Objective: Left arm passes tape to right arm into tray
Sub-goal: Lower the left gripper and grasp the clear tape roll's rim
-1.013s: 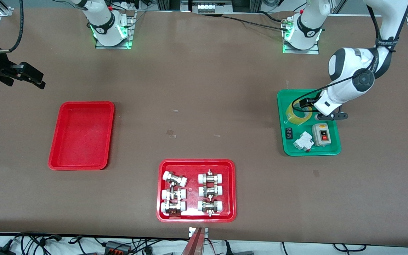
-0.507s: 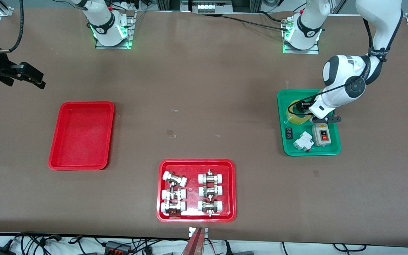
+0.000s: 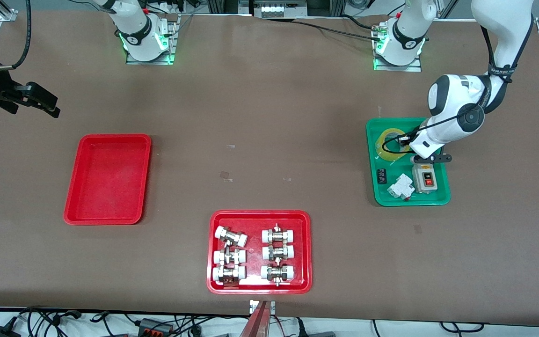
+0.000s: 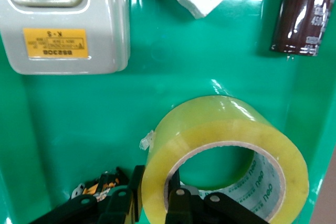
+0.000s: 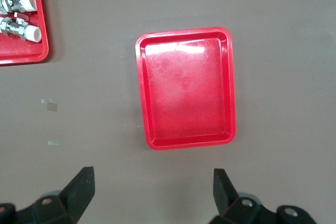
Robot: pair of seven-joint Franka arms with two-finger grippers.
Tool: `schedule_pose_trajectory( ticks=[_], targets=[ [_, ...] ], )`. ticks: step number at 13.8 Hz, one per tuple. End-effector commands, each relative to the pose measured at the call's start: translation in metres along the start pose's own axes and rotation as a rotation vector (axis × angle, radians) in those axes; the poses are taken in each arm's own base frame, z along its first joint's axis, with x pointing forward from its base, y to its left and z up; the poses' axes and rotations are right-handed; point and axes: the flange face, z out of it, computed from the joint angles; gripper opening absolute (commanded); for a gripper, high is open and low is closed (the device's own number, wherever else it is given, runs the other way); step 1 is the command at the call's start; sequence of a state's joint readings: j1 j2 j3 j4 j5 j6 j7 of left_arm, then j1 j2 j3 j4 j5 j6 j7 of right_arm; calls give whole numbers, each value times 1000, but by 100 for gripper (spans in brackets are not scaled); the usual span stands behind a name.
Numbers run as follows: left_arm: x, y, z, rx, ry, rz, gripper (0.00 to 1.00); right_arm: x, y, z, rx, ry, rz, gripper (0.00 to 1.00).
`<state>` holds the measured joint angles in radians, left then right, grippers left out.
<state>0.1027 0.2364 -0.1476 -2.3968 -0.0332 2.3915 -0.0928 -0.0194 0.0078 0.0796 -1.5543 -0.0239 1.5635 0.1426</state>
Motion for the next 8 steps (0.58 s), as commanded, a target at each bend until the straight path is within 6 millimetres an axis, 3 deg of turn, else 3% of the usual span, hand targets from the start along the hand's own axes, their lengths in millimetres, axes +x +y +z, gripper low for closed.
schedule_pose_trajectory(
  ticks=[1,3,5,6,8],
  targets=[
    [6,5,-45,-4,-31,4,1,0,-2,-4,-1,-4,-8,100],
    [15,10,-89,0,-66,-2,1,0,-2,-4,-1,-3,-8,100],
    [30,27,-158,7,-120,28,1,1,0,-6,-9,3,-7,100],
    [44,58,-189,11,-154,73,1,0,-1,-6,-12,2,1,100],
    [60,96,-238,24,-217,65,1,0,-2,-4,-4,-4,-8,100]
  ],
)
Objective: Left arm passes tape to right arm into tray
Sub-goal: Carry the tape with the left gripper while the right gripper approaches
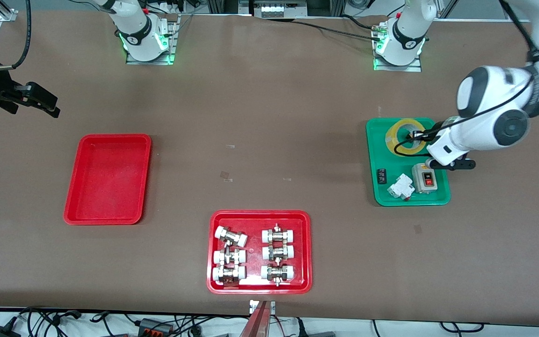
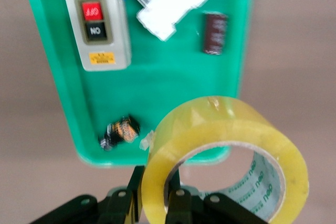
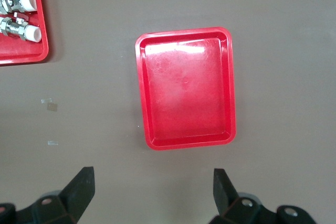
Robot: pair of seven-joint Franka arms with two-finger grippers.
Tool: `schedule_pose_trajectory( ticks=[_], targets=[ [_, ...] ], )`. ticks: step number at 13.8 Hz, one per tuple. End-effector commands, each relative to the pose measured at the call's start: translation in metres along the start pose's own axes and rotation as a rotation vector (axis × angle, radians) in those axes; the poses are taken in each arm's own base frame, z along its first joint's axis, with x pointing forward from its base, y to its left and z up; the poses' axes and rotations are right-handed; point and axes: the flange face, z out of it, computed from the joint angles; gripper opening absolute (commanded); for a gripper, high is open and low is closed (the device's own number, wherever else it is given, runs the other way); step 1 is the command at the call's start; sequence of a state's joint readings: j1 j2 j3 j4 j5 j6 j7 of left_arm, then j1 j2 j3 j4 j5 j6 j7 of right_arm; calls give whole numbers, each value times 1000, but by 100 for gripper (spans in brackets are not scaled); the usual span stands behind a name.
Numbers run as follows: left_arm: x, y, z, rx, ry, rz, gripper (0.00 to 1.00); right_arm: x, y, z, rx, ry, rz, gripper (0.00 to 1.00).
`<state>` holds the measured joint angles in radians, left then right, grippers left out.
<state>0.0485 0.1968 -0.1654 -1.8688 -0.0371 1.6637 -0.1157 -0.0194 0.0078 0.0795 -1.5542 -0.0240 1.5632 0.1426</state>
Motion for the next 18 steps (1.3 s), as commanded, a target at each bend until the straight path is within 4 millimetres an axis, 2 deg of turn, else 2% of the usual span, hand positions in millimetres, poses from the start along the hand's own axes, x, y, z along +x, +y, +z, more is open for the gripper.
schedule_pose_trajectory(
  ticks=[1,2,4,5,6,8,10,11,13,14,16,17,18],
  targets=[
    [25,63,-65,-6,-36,-24,1,1,-2,-2,-2,-5,-9,100],
    [22,87,-78,-20,-15,-31,1,2,-5,2,-2,-16,-13,100],
    [10,142,-83,-78,1,-23,1,5,-10,13,-2,-41,-25,100],
    [13,165,-88,-128,42,-31,1,6,-10,23,-7,-80,-31,100],
    [22,180,-90,-194,81,-39,2,4,-10,30,-1,-123,-42,100],
    [37,226,-78,-319,148,-15,5,6,-16,47,109,-193,-109,100],
    [53,273,-64,-523,193,-59,6,16,-16,72,266,-258,-168,100],
    [57,301,-50,-584,217,-67,5,23,-11,87,347,-284,-172,100],
    [61,345,-27,-704,260,-104,5,39,-2,117,532,-324,-146,100],
    [54,372,-19,-783,279,-128,5,47,-4,132,622,-334,-165,100],
    [58,391,-4,-899,303,-203,5,61,-17,168,766,-354,-185,100],
    [50,409,1,-919,311,-200,4,67,-29,178,807,-354,-180,100],
    [47,417,5,-919,310,-191,5,71,-46,183,817,-337,-186,100]
  ],
)
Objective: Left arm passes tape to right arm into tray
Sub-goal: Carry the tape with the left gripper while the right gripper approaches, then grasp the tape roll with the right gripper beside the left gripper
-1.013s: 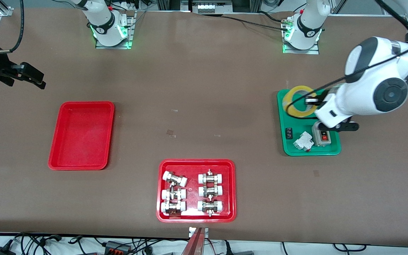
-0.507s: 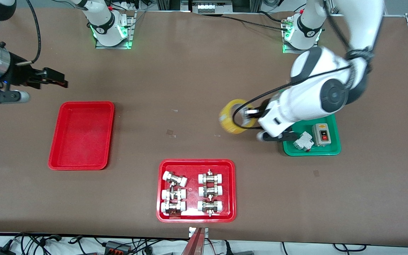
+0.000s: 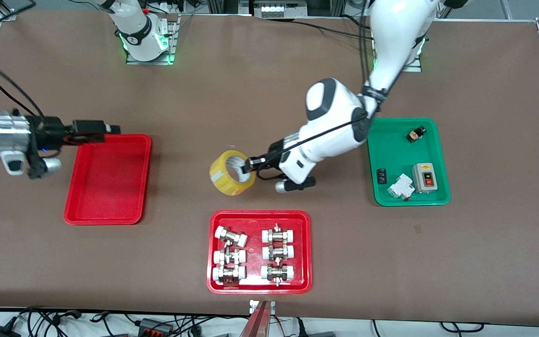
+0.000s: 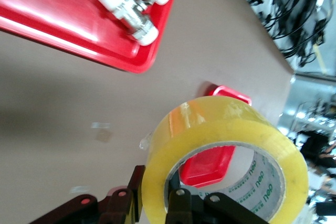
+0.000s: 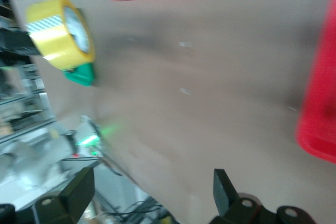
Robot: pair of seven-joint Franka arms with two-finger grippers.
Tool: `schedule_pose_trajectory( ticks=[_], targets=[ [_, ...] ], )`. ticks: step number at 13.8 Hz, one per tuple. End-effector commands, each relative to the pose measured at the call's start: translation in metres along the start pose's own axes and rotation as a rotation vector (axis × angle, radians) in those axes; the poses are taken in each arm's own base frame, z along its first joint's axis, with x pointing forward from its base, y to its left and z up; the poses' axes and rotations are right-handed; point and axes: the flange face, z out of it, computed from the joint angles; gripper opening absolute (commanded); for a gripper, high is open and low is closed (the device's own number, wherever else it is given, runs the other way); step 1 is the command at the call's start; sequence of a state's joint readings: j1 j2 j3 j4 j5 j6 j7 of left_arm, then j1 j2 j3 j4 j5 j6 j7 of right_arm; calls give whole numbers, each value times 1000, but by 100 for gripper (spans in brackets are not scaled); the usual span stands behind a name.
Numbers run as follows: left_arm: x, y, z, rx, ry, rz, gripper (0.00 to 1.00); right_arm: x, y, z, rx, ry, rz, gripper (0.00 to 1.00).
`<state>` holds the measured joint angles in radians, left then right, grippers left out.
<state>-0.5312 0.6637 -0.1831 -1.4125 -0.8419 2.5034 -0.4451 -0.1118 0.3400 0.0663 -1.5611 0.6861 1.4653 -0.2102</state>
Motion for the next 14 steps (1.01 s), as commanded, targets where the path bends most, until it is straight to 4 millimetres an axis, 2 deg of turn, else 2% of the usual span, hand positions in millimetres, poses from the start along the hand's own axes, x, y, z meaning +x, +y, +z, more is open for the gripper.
schedule_pose_trajectory(
  ticks=[1,3,6,8,10,14],
  targets=[
    [-6,16,9,-47,2,-4,5,28,-31,38,26,29,-62,100],
    [-24,25,22,-44,-16,65,5,48,-50,69,-2,78,-89,100],
    [-49,36,38,-66,21,120,5,61,-85,106,-30,137,-136,100],
    [-51,33,46,-68,42,163,5,68,-100,128,-38,155,-148,100],
    [-49,29,50,-62,42,188,5,67,-111,137,-35,160,-161,100],
    [-49,30,49,-63,42,190,5,67,-112,141,-39,155,-161,100]
  ],
)
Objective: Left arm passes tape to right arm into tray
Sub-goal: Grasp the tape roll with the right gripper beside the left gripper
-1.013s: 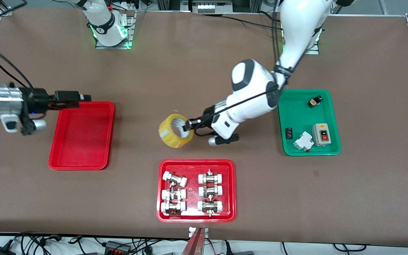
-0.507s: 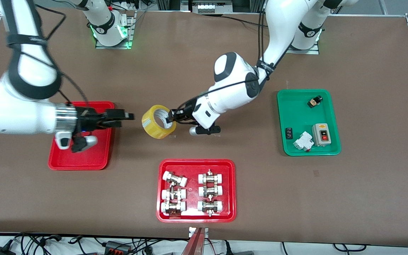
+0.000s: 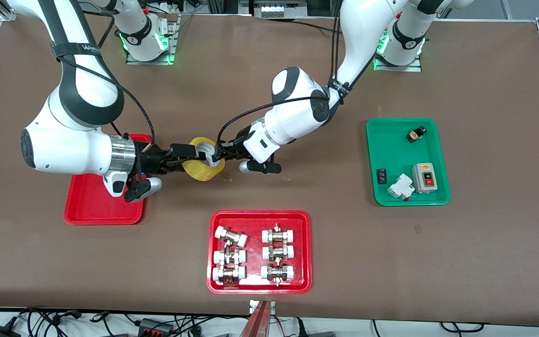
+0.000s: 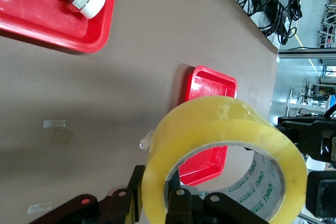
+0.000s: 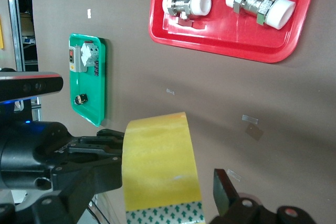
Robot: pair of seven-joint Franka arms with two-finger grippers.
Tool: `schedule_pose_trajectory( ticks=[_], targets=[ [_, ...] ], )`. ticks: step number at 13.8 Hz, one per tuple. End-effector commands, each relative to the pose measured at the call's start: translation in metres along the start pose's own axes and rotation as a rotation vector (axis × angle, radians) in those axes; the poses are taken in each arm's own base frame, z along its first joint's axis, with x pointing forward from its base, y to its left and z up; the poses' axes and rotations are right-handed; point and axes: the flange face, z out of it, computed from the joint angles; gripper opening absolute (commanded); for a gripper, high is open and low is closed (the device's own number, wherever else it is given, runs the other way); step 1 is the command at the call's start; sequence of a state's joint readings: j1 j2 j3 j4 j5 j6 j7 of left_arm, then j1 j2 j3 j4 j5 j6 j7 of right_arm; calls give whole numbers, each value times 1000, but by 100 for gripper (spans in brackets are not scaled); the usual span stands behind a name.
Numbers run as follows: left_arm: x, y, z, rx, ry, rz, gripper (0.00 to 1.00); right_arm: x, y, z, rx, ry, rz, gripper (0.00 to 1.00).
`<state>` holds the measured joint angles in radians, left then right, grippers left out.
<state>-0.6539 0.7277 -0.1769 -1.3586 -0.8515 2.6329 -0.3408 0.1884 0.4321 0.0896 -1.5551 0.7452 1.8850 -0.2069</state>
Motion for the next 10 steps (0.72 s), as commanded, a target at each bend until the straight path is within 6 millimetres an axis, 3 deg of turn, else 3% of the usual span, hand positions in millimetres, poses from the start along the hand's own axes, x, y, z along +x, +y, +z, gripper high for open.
schedule_pose_trajectory(
  ticks=[1,2,3,4,5,7,8,9,10],
  targets=[
    [3,11,-3,-30,14,27,5,5,1,2,9,16,7,100],
    [4,11,-4,-29,16,28,5,7,3,5,-1,22,-7,71],
    [4,11,-4,-29,16,28,5,7,1,6,-3,26,-14,34],
    [6,10,-5,-27,20,28,5,8,-1,4,-2,29,-16,15],
    [7,12,-7,-32,24,30,5,8,-2,3,-3,31,-11,1],
    [9,14,-6,-36,26,29,6,8,-4,1,-3,35,-13,0],
    [11,13,-9,-37,30,28,22,8,-4,1,-3,35,-13,0],
    [14,13,-11,-36,39,32,65,8,-3,0,-3,37,-12,0],
    [15,17,-15,-36,54,48,99,9,-3,-1,-3,38,-12,0]
  ],
)
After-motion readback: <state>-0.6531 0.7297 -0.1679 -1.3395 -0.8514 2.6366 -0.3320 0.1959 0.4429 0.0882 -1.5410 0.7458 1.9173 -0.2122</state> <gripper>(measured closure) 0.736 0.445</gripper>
